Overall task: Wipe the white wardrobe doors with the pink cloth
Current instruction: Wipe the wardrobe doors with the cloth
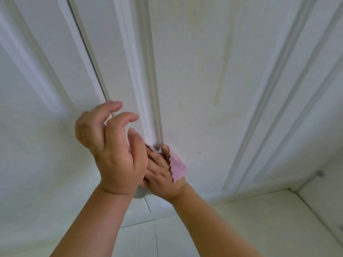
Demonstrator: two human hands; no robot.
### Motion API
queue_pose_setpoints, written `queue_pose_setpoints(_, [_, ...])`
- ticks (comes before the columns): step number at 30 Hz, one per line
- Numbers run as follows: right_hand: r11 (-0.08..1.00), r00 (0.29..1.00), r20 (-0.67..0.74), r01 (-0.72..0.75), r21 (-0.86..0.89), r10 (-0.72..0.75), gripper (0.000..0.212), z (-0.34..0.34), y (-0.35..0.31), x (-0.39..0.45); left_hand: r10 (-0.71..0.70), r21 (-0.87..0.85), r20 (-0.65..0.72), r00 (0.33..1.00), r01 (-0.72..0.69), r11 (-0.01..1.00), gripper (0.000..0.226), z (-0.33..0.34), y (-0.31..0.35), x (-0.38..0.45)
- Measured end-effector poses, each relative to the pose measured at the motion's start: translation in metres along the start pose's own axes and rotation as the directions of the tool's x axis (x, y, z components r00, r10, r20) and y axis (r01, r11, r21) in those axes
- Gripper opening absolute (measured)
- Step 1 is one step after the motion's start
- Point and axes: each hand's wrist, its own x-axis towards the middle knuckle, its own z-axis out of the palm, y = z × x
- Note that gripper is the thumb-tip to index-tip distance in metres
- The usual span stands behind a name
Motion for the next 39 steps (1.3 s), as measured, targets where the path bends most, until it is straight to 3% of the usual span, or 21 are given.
queue_pose_setpoints(2, [0.994, 0.993, -0.034, -0.108, 0.02, 0.109, 0.029, -0.002, -0.004, 0.008, 0.155, -0.039, 0.003, 0.988, -0.155, 0.987, 0.032, 0.005, 0.002, 0.041])
queue_pose_setpoints(4, [0.983, 0.972, -0.154, -0.17, 0.072, 0.179, 0.047, -0.004, -0.007, 0.034, 0.247, -0.015, 0.0, 0.969, -0.247, 0.969, 0.03, 0.011, 0.001, 0.07])
queue_pose_setpoints(9, [0.981, 0.881, -0.434, -0.192, 0.03, 0.186, 0.04, -0.033, 0.015, 0.14, 0.247, 0.011, -0.084, 0.965, -0.247, 0.969, 0.022, 0.021, 0.007, 0.112])
queue_pose_setpoints(12, [0.99, 0.903, -0.406, -0.137, 0.037, 0.14, 0.04, -0.042, 0.015, 0.139, 0.209, 0.066, -0.078, 0.975, -0.204, 0.977, 0.024, 0.022, 0.01, 0.118])
queue_pose_setpoints(16, [0.977, 0.994, -0.11, 0.001, -0.213, -0.025, 0.045, -0.07, 0.055, 0.081, 0.234, 0.076, -0.038, 0.971, -0.231, 0.97, 0.025, 0.017, 0.007, 0.12])
queue_pose_setpoints(19, [0.938, 0.972, -0.186, -0.192, -0.287, 0.142, 0.046, -0.116, 0.108, 0.043, 0.203, 0.084, -0.034, 0.979, -0.2, 0.976, 0.033, 0.017, 0.006, 0.124])
queue_pose_setpoints(22, [0.799, 0.886, -0.229, -0.463, -0.384, 0.404, 0.059, -0.152, 0.139, 0.018, 0.144, 0.208, 0.002, 0.99, -0.142, 0.968, 0.045, 0.024, 0.007, 0.125])
queue_pose_setpoints(26, [0.678, 0.695, -0.286, -0.715, -0.172, 0.66, 0.066, -0.13, 0.101, 0.042, 0.066, 0.41, 0.019, 0.998, -0.068, 0.91, 0.06, 0.034, 0.006, 0.124])
queue_pose_setpoints(27, [0.708, 0.716, -0.255, -0.692, -0.141, 0.649, 0.066, -0.116, 0.087, 0.052, 0.078, 0.441, 0.018, 0.997, -0.078, 0.894, 0.06, 0.036, 0.005, 0.124])
queue_pose_setpoints(28, [0.781, 0.795, -0.204, -0.604, -0.162, 0.572, 0.065, -0.104, 0.072, 0.057, 0.093, 0.459, 0.014, 0.996, -0.089, 0.884, 0.06, 0.036, 0.003, 0.123])
queue_pose_setpoints(30, [0.916, 0.946, -0.099, -0.323, -0.239, 0.308, 0.058, -0.084, 0.055, 0.059, 0.123, 0.478, 0.001, 0.992, -0.108, 0.871, 0.058, 0.042, 0.001, 0.125])
queue_pose_setpoints(33, [0.973, 0.991, -0.102, -0.106, -0.204, 0.087, 0.051, -0.076, 0.066, 0.048, 0.139, 0.497, -0.014, 0.99, -0.114, 0.86, 0.059, 0.04, -0.001, 0.124])
queue_pose_setpoints(35, [0.974, 0.983, -0.136, -0.144, -0.176, 0.12, 0.046, -0.084, 0.091, 0.028, 0.138, 0.482, 0.008, 0.99, -0.124, 0.867, 0.061, 0.043, -0.006, 0.121])
queue_pose_setpoints(39, [0.884, 0.918, -0.236, -0.377, -0.278, 0.318, 0.054, -0.118, 0.132, 0.003, 0.109, 0.47, 0.017, 0.994, -0.105, 0.876, 0.063, 0.043, -0.013, 0.117])
